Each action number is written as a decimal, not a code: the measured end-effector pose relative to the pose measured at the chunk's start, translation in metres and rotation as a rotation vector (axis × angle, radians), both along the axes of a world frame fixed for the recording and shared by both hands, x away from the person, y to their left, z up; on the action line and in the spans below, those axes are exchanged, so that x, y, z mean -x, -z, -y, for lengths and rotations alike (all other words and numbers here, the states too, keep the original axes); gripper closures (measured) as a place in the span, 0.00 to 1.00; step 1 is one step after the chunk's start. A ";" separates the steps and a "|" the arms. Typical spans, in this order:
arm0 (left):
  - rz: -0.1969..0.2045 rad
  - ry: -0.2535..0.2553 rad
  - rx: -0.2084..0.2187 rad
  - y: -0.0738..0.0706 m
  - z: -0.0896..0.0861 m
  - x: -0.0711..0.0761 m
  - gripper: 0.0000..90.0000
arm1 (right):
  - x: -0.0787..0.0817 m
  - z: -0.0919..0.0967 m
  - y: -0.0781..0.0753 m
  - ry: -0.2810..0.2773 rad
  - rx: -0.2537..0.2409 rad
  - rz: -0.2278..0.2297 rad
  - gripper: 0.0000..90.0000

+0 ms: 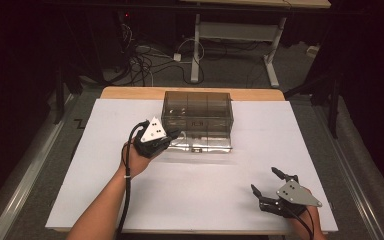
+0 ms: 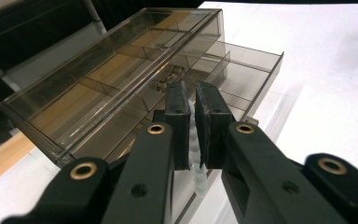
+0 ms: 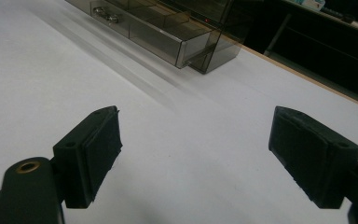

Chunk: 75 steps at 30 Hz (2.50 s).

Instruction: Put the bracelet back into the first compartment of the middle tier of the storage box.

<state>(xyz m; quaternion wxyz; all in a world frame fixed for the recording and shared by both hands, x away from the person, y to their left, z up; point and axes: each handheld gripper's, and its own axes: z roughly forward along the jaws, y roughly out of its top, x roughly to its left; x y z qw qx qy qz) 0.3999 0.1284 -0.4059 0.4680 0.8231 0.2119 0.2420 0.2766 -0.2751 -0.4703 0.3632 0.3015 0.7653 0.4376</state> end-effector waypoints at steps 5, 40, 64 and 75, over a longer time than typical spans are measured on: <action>-0.014 -0.024 0.005 0.006 -0.001 -0.008 0.92 | 0.000 0.000 0.000 -0.002 0.004 0.000 0.19; -0.109 -0.106 -0.093 0.044 0.002 -0.039 0.87 | 0.000 -0.003 0.003 -0.016 0.025 -0.012 0.20; 0.004 -0.127 -0.096 0.029 -0.008 -0.015 0.76 | 0.000 -0.005 0.002 -0.022 0.023 -0.013 0.20; 0.065 -0.164 -0.075 0.024 -0.015 0.005 0.53 | 0.000 -0.005 0.002 -0.022 0.023 -0.014 0.20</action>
